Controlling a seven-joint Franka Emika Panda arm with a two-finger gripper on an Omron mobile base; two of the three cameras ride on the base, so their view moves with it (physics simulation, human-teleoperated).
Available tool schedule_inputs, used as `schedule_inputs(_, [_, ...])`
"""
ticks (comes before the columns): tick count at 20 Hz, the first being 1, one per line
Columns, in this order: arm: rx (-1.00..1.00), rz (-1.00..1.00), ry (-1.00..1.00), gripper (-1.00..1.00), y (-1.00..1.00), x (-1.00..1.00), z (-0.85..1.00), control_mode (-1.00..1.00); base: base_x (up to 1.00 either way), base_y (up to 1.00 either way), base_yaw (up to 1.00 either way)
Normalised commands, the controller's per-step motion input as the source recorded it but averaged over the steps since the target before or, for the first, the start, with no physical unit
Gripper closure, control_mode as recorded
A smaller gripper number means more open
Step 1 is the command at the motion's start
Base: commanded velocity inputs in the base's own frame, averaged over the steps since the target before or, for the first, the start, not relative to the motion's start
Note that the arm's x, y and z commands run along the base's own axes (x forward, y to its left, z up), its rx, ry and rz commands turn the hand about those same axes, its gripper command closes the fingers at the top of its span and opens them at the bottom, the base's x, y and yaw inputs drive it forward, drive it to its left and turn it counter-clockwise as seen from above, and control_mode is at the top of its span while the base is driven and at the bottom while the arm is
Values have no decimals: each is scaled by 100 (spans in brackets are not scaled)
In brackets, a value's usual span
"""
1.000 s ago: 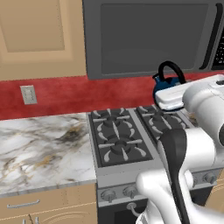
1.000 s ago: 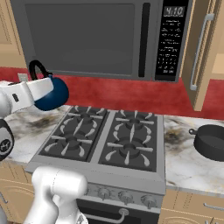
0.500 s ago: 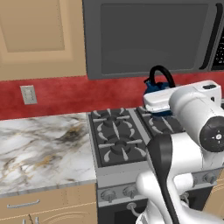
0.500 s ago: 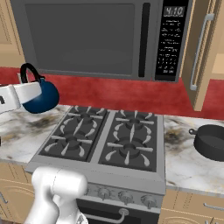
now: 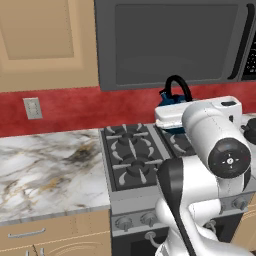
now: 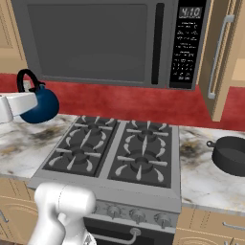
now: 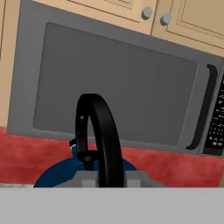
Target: Pick the kettle from the cabinet and place it on a stove burner. Then pick the pot from the counter and place it on another stove burner. Finally, turn both burners on.
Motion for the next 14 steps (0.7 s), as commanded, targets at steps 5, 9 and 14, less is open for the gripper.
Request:
schedule_inputs(5, [0, -1, -1, 100, 13, 22, -12, -100, 0, 0, 0])
schedule_inputs(9, [0, -3, 0, 100, 21, 29, -19, -100, 0, 0, 0])
schedule_inputs(14, [1, -3, -3, 100, 17, 19, -21, -100, 0, 0, 0])
